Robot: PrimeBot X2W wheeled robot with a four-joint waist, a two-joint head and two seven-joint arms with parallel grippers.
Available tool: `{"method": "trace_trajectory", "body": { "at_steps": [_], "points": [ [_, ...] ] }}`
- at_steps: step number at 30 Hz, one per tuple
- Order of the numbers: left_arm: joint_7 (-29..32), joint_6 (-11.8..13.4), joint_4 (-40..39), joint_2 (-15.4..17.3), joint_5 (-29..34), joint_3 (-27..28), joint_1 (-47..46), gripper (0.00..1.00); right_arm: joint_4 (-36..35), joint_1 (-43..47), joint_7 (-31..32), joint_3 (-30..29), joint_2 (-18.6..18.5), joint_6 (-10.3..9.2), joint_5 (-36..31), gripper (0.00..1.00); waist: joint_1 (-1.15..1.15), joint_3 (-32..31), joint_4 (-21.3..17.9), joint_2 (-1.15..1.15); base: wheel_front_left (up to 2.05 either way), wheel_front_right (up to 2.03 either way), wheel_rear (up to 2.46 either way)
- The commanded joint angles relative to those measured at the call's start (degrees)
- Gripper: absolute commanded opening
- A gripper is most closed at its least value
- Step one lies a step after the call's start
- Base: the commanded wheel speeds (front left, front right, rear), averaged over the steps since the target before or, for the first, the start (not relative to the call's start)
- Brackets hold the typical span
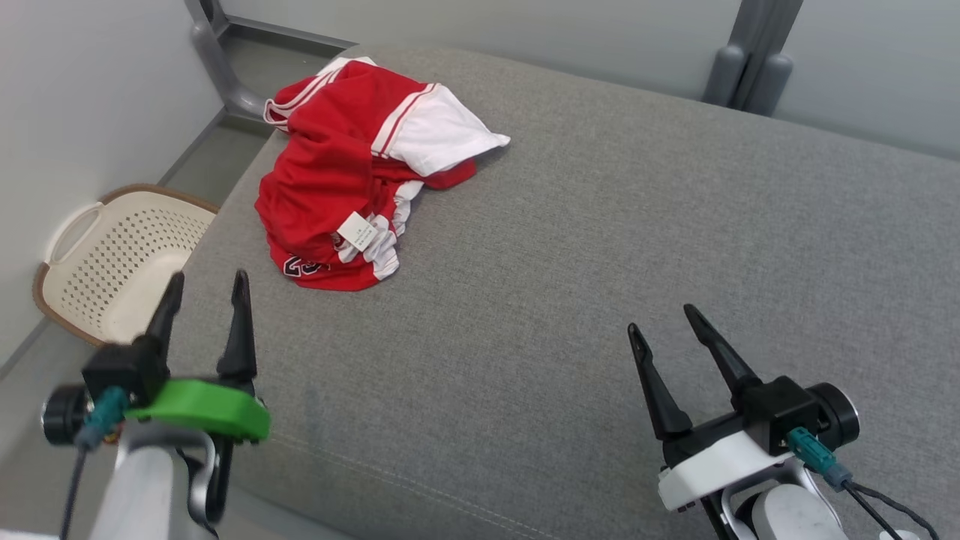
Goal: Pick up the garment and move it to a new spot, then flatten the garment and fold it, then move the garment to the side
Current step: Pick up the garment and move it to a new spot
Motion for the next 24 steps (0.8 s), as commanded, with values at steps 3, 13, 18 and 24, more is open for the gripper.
{"method": "trace_trajectory", "body": {
  "at_steps": [3,13,18,24],
  "points": [
    [5.27,-0.39,2.04,3.23,-1.57,-0.41,-9.82,1.00,-0.92,-1.84,-0.19,-0.30,-1.72,0.02,-1.05,1.00,0.00,6.04,-3.27,0.00,0.00,0.00,0.00],
    [18.91,-0.59,11.56,8.89,-9.86,-4.69,-38.39,1.00,-5.22,-6.31,-0.19,-1.35,-6.85,0.02,-2.29,1.00,0.00,17.64,-6.73,0.00,0.00,0.00,0.00],
    [24.08,-0.53,20.63,12.06,-16.32,-8.59,-47.10,1.00,-6.64,-8.28,-0.19,-1.67,-7.63,0.02,-2.52,1.00,0.00,22.28,-8.86,0.00,0.00,0.00,0.00],
    [29.00,-0.53,27.83,14.94,-21.03,-13.33,-51.41,1.00,-7.77,-9.59,-0.19,-1.16,-7.86,0.02,-0.37,1.00,0.00,25.62,-11.00,0.00,0.00,0.00,0.00]
  ]
}}
